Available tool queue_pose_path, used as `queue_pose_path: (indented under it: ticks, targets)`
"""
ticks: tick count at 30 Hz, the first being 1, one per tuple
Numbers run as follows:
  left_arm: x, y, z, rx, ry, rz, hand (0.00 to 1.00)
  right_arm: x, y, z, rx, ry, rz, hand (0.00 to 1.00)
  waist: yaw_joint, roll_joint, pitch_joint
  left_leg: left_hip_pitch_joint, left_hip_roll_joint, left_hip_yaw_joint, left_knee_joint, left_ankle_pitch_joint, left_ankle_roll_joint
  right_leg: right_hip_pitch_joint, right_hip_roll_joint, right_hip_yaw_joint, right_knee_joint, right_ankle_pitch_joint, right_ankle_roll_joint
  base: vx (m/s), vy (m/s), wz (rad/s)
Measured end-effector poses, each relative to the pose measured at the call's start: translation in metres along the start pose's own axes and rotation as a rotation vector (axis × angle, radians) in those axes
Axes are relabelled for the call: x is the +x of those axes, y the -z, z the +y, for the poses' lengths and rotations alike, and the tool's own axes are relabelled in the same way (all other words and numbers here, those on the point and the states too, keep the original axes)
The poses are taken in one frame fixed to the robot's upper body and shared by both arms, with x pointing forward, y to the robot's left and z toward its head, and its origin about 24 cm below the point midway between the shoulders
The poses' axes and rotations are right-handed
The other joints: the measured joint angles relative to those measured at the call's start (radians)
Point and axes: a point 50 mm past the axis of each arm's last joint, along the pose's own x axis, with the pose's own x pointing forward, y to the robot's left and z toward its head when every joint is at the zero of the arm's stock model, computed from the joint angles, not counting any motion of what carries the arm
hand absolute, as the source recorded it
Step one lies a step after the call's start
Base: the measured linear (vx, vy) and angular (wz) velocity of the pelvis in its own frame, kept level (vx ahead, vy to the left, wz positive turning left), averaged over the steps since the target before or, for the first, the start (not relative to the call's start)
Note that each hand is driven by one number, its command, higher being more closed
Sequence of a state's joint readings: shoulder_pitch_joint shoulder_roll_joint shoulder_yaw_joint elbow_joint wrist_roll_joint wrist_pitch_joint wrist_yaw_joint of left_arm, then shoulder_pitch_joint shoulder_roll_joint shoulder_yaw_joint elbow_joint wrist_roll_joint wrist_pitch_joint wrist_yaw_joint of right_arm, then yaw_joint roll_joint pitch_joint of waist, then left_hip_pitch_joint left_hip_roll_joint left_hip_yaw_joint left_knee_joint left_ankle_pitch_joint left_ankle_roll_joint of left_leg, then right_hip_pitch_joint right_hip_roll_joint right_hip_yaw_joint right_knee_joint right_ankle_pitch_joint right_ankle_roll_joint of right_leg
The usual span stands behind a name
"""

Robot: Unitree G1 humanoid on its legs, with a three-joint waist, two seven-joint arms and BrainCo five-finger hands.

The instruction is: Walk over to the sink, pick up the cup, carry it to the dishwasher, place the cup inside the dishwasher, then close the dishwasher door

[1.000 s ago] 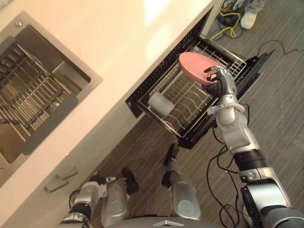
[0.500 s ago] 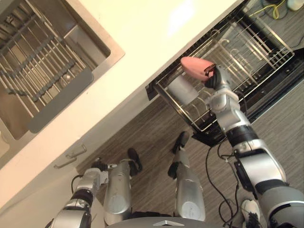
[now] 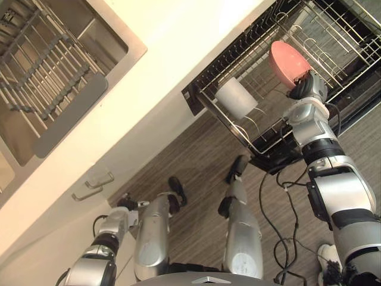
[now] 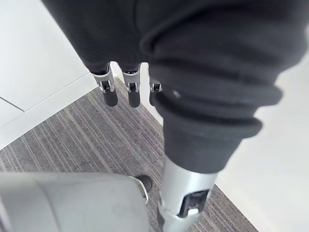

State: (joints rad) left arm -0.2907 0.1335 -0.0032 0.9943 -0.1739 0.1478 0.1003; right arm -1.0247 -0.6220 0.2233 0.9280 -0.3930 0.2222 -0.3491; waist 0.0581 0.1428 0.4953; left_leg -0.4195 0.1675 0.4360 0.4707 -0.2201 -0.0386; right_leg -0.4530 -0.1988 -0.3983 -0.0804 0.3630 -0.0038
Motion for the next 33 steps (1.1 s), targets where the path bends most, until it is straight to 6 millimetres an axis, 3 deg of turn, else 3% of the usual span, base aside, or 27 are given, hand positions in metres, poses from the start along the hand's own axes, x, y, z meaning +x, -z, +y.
queue_pose_path:
  ticks: [5, 12, 16, 19, 23, 26, 30, 33]
  targets:
    - [0.0, -0.006, -0.002, 0.0, 0.018, -0.024, 0.0, 0.0, 0.012, 0.008, 0.046, -0.137, 0.052, 0.0, 0.003, 0.001, -0.001, 0.004, 0.0, -0.001, 0.001, 0.001, 0.001, 0.004, 0.0, -0.001, 0.0, -0.002, -0.004, 0.0, -0.002, -0.01]
    - [0.0, -0.002, -0.001, -0.001, 0.04, -0.017, 0.0, -0.005, 0.019, 0.017, 0.286, -0.227, 0.063, 0.0, 0.003, 0.003, -0.002, 0.06, -0.002, -0.001, -0.009, 0.001, 0.0, 0.061, -0.001, -0.008, 0.0, -0.024, -0.011, 0.0, -0.001, 0.0]
    - [-0.003, 0.004, 0.0, -0.005, 0.039, -0.011, 0.0, -0.011, -0.001, 0.007, 0.577, -0.25, -0.043, 0.0, -0.01, 0.003, -0.002, 0.111, -0.01, 0.006, -0.051, 0.008, -0.009, 0.088, 0.0, -0.013, 0.0, -0.036, -0.008, 0.03, -0.008, -0.03]
    - [-0.004, 0.009, 0.002, -0.008, 0.039, 0.001, 0.0, -0.016, -0.003, -0.002, 0.751, -0.26, -0.098, 0.0, -0.025, 0.002, -0.003, 0.158, -0.01, 0.01, -0.075, 0.014, -0.014, 0.123, 0.007, -0.014, 0.0, -0.035, 0.004, 0.07, -0.011, -0.05]
    - [-0.008, 0.025, 0.006, -0.016, 0.029, 0.04, 0.0, -0.024, -0.003, -0.028, 0.975, -0.189, -0.205, 0.0, -0.045, -0.003, -0.012, 0.229, -0.009, 0.035, -0.112, 0.016, -0.019, 0.167, 0.014, 0.003, 0.0, -0.046, 0.017, 0.07, 0.008, -0.13]
    - [-0.012, 0.043, 0.012, -0.039, 0.008, 0.081, 0.0, -0.033, 0.02, -0.036, 1.12, -0.078, -0.161, 0.0, -0.06, -0.031, -0.062, 0.265, -0.012, 0.059, -0.143, 0.019, -0.024, 0.181, 0.019, 0.012, 0.0, -0.054, 0.024, 0.07, 0.013, -0.11]
    - [-0.023, 0.079, 0.027, -0.1, -0.047, 0.169, 0.0, -0.06, 0.086, -0.044, 1.178, 0.194, 0.024, 0.0, -0.084, -0.085, -0.138, 0.365, -0.01, 0.092, -0.201, 0.017, -0.04, 0.239, 0.034, 0.033, 0.0, -0.082, 0.03, 0.08, 0.017, -0.21]
    - [-0.029, 0.097, 0.029, -0.137, -0.061, 0.214, 0.0, -0.077, 0.124, -0.052, 1.187, 0.337, 0.13, 0.0, -0.1, -0.092, -0.169, 0.413, -0.015, 0.11, -0.235, 0.02, -0.045, 0.265, 0.036, 0.041, 0.0, -0.092, 0.036, 0.07, 0.039, -0.14]
